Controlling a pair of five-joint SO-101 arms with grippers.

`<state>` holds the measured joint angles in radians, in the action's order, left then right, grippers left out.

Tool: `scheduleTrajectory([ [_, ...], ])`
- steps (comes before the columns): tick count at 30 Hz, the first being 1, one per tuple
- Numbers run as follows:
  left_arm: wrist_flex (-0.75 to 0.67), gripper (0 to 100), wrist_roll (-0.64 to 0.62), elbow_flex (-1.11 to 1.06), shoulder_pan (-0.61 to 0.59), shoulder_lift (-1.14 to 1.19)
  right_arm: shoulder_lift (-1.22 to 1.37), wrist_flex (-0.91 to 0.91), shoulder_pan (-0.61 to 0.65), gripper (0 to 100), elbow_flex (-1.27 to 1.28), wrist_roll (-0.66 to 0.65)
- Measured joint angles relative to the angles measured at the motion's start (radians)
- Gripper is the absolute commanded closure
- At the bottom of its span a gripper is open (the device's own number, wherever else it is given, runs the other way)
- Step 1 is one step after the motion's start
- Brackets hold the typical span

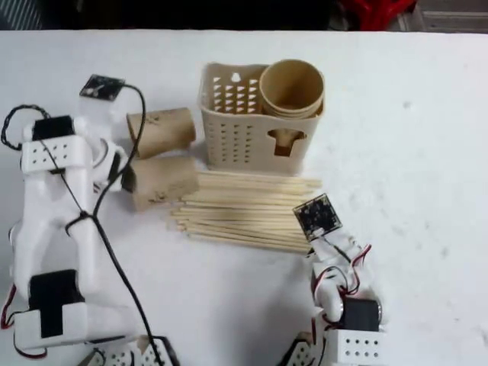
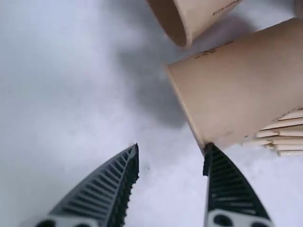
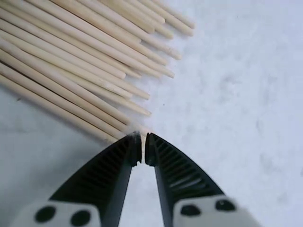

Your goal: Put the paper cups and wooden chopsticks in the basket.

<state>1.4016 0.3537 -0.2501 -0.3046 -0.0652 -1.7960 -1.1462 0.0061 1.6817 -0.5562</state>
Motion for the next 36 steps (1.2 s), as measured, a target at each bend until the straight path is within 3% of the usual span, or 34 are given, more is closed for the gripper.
scheduleTrajectory([
  [12, -0.043, 77, -0.075, -0.044, 0.215, -0.006, 0.0, 0.0, 0.0, 96.4, 0.0, 0.0],
  [23, -0.071, 77, -0.087, -0.044, 0.292, -0.006, 0.0, 0.0, 0.0, 96.4, 0.0, 0.0],
  [36, -0.137, 77, -0.164, -0.023, 0.505, -0.006, 0.0, 0.0, 0.0, 96.4, 0.0, 0.0],
])
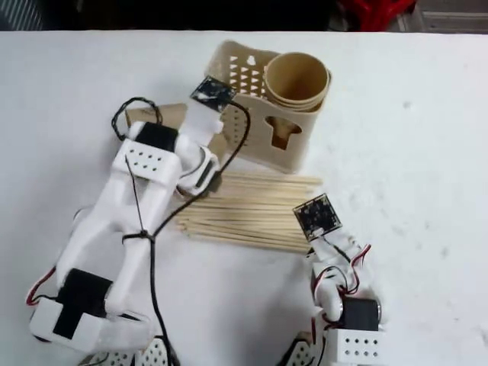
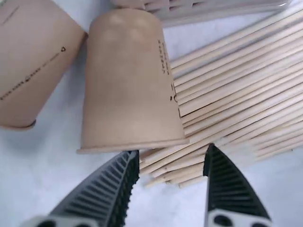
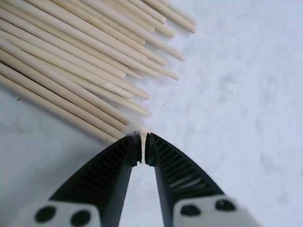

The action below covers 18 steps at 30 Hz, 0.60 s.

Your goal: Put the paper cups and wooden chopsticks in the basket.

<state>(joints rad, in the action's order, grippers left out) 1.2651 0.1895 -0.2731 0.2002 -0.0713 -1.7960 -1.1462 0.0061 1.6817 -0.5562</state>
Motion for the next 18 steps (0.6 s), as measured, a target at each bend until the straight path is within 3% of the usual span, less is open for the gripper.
scheduleTrajectory([
  [7, 0.058, 77, 0.005, 0.006, 0.003, 0.0, 0.0, 0.0, 0.0, 96.4, 0.0, 0.0],
  [13, 0.158, 77, 0.126, 0.006, 0.003, -0.018, 0.0, 0.0, 0.0, 96.4, 0.0, 0.0],
  [18, 0.172, 77, 0.233, -0.08, 0.009, -0.229, 0.0, 0.0, 0.0, 96.4, 0.0, 0.0],
])
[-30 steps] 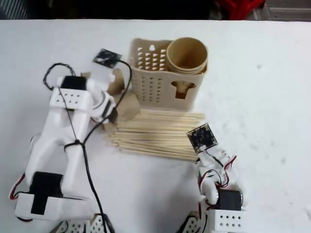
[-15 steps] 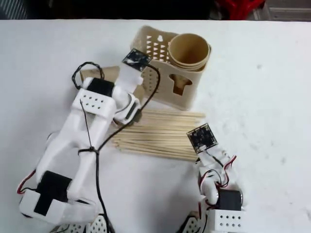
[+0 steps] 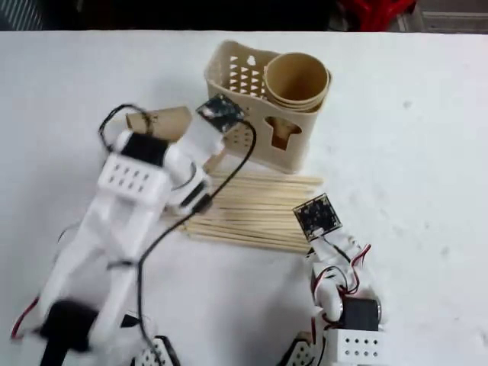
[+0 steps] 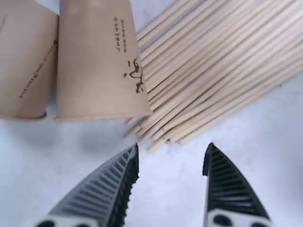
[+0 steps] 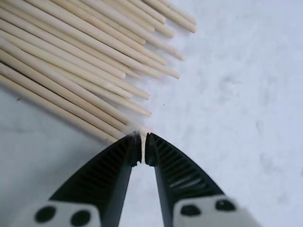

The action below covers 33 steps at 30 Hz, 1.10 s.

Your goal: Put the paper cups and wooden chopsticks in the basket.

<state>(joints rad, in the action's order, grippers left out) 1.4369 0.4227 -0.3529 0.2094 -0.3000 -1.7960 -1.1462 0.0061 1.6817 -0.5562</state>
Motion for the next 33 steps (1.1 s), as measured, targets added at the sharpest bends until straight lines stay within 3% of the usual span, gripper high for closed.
scheduleTrajectory([
  [4, 0.002, 77, 0.135, -0.14, -0.008, -0.284, 0.0, 0.0, 0.0, 96.4, 0.0, 0.0],
  [8, -0.035, 71, 0.265, -0.252, -0.107, -0.496, 0.0, 0.0, 0.0, 96.4, 0.0, 0.0],
  [14, -0.321, 70, 0.554, -0.456, -0.29, -0.535, 0.0, 0.0, 0.0, 96.4, 0.0, 0.0],
  [17, -0.509, 70, 0.655, -0.571, -0.318, -0.537, 0.0, 0.0, 0.0, 96.4, 0.0, 0.0],
  [27, -0.956, 70, 0.689, -0.776, -0.298, -0.537, 0.0, 0.0, 0.0, 96.4, 0.0, 0.0],
  [33, -1.092, 70, 0.689, -0.833, -0.233, -0.532, 0.0, 0.0, 0.0, 96.4, 0.0, 0.0],
])
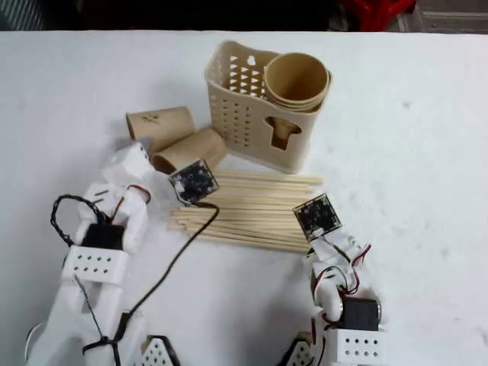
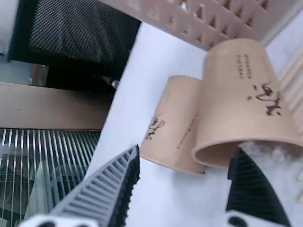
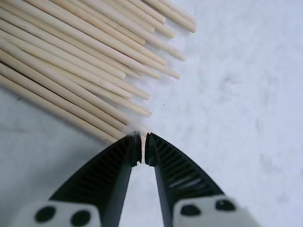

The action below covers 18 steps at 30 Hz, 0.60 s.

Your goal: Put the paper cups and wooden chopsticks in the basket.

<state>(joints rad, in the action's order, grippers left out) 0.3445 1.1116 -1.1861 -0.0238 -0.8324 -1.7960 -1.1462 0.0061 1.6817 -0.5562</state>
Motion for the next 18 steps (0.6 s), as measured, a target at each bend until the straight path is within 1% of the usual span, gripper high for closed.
scheduleTrajectory([
  [3, -0.058, 70, 0.006, 0.0, 0.002, 0.057, 0.0, 0.0, 0.0, 96.4, 0.0, 0.0],
  [9, -0.239, 70, 0.006, 0.0, 0.003, 0.261, 0.0, 0.0, 0.0, 96.4, 0.0, 0.0],
  [18, -0.373, 70, 0.006, 0.043, 0.009, 0.493, 0.0, 0.0, 0.0, 96.4, 0.0, 0.0],
])
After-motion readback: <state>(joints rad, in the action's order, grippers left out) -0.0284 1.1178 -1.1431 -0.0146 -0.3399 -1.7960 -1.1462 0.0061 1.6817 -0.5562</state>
